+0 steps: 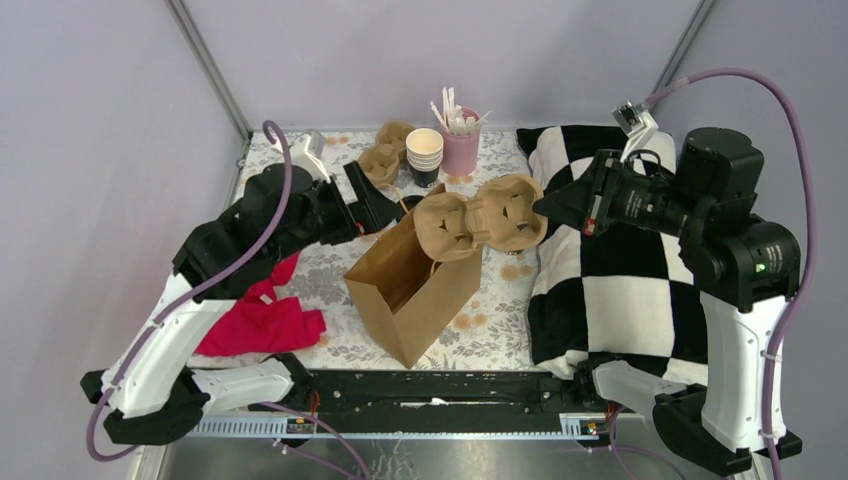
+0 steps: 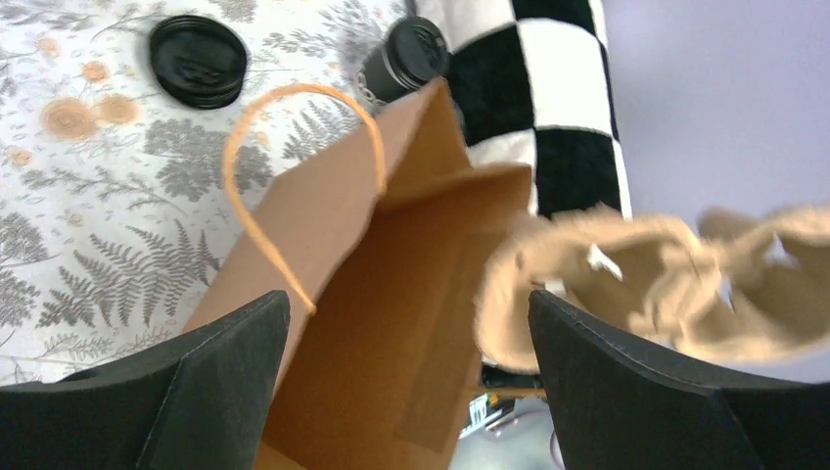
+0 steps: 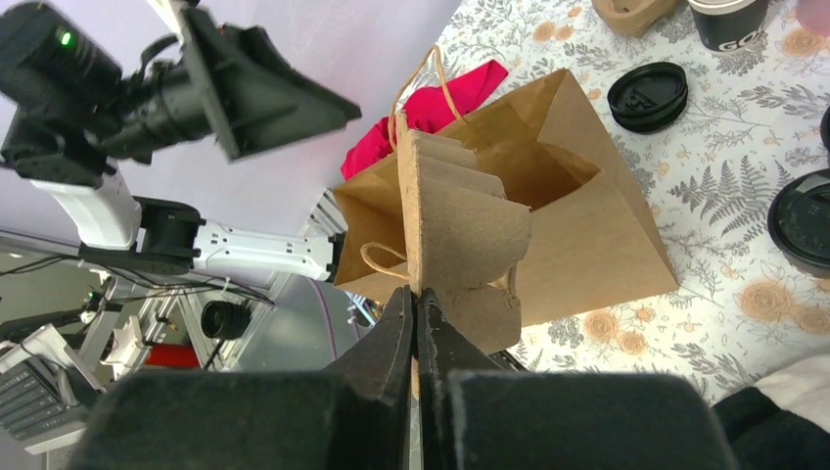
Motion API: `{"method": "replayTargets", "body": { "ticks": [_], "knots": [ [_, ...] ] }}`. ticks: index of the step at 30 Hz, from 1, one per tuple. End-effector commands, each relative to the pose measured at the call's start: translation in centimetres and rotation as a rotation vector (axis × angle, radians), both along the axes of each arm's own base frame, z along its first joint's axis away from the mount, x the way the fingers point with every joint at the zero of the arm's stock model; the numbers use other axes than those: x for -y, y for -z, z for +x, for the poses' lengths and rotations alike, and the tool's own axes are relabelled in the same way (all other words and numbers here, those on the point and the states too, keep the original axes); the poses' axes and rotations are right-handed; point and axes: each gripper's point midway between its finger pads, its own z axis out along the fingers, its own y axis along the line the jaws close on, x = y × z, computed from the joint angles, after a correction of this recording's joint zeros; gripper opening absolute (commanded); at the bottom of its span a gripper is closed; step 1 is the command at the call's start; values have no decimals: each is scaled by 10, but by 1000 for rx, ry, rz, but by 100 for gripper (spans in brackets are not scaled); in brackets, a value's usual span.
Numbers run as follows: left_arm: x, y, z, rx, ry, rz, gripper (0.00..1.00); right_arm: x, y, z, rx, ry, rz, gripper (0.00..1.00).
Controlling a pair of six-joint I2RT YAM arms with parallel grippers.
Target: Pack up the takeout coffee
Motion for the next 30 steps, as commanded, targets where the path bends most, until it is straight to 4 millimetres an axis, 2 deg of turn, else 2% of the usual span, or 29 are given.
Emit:
{"method": "replayTargets", "body": {
  "ticks": [1, 5, 8, 11, 14, 17, 20, 23, 26, 28, 30],
  "knots": [
    [-15, 18, 33, -114, -122, -46, 96, 1, 3, -16, 13, -42, -19, 0],
    [-28, 43, 55, -225, -107, -61, 92, 3, 6, -17, 14, -37, -24, 0],
    [-21, 48, 69, -199, -41, -124, 88, 2, 6, -18, 14, -38, -15, 0],
    [-5, 59, 77, -223, 55, -194, 68, 1, 3, -19, 17, -40, -6, 0],
    [3, 59, 85, -202, 92, -213, 41, 1, 0, -17, 17, -35, -2, 0],
    [11, 35, 95, -97, 152, -237, 14, 0, 4, -13, -6, -32, -4, 0],
    [22, 0, 98, 27, 240, -276, 0, -3, 8, -10, -31, -47, 1, 0],
    [27, -30, 96, 121, 291, -309, 0, -5, 13, -10, -44, -71, -9, 0],
    [33, -53, 85, 192, 346, -363, 0, -7, 18, -16, -65, -119, -23, 0],
    [40, -59, 76, 226, 380, -393, 0, -6, 25, -19, -81, -119, -34, 0],
    [47, -55, 70, 204, 396, -417, 0, -4, 32, -20, -102, -102, -39, 0]
  ]
}}
